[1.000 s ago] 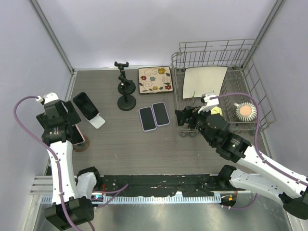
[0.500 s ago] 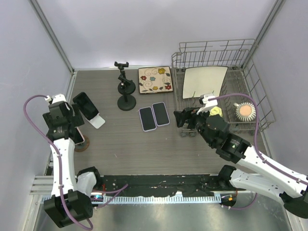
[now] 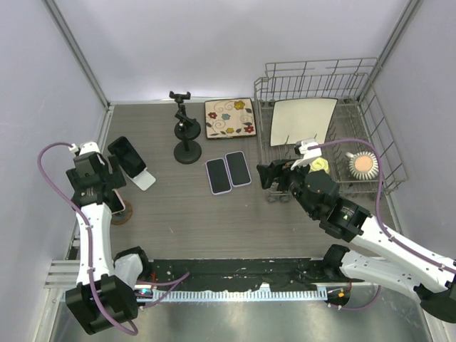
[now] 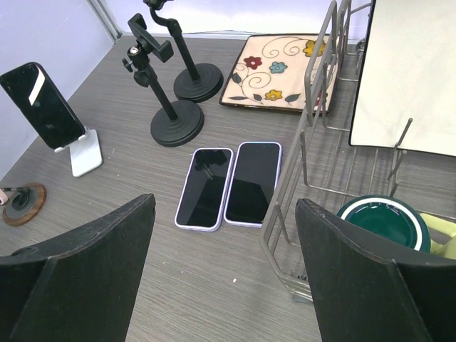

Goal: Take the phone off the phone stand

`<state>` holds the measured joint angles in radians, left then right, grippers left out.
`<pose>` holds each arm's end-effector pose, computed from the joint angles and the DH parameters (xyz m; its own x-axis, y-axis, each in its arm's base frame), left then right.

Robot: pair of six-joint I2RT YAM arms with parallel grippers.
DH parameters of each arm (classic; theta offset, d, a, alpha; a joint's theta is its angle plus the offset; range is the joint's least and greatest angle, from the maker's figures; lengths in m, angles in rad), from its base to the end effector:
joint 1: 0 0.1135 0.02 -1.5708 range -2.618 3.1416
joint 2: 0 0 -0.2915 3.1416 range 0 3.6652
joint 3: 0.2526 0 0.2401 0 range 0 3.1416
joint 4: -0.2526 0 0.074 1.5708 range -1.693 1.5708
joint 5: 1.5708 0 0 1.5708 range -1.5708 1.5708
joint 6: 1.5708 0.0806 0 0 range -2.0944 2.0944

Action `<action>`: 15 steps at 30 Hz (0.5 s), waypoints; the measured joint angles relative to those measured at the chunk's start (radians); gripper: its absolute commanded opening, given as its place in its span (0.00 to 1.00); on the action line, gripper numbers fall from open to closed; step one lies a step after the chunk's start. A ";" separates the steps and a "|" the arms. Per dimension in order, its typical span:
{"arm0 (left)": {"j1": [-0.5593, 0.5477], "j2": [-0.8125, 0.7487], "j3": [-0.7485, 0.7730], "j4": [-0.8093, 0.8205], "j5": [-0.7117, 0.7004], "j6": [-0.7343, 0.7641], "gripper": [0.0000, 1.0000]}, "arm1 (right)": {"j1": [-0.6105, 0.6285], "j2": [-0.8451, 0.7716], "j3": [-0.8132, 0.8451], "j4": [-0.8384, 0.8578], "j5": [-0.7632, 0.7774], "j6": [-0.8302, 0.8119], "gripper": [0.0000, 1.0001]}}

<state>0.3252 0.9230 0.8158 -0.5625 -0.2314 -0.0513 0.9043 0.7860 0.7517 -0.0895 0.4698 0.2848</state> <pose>0.1847 0.0818 0.2861 -0.5628 -0.2424 -0.7903 -0.5109 0.8536 0.1020 0.1481 0.1293 0.3537 -0.1921 0.1610 -0.9681 -0.3846 0.8952 0.2252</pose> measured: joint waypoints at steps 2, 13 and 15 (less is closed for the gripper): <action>0.014 0.002 -0.010 0.009 0.014 -0.009 1.00 | 0.000 0.000 0.000 0.000 0.000 -0.001 0.84; 0.044 0.005 -0.023 0.021 0.077 -0.036 0.96 | 0.004 0.000 -0.006 0.007 0.000 -0.003 0.84; 0.044 -0.003 -0.023 0.019 0.087 -0.039 0.93 | 0.004 0.000 -0.006 0.007 0.000 -0.004 0.84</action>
<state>0.3691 0.9195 0.7925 -0.5430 -0.1444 -0.0906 0.9081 0.7860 0.7456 -0.0826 0.4698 0.2810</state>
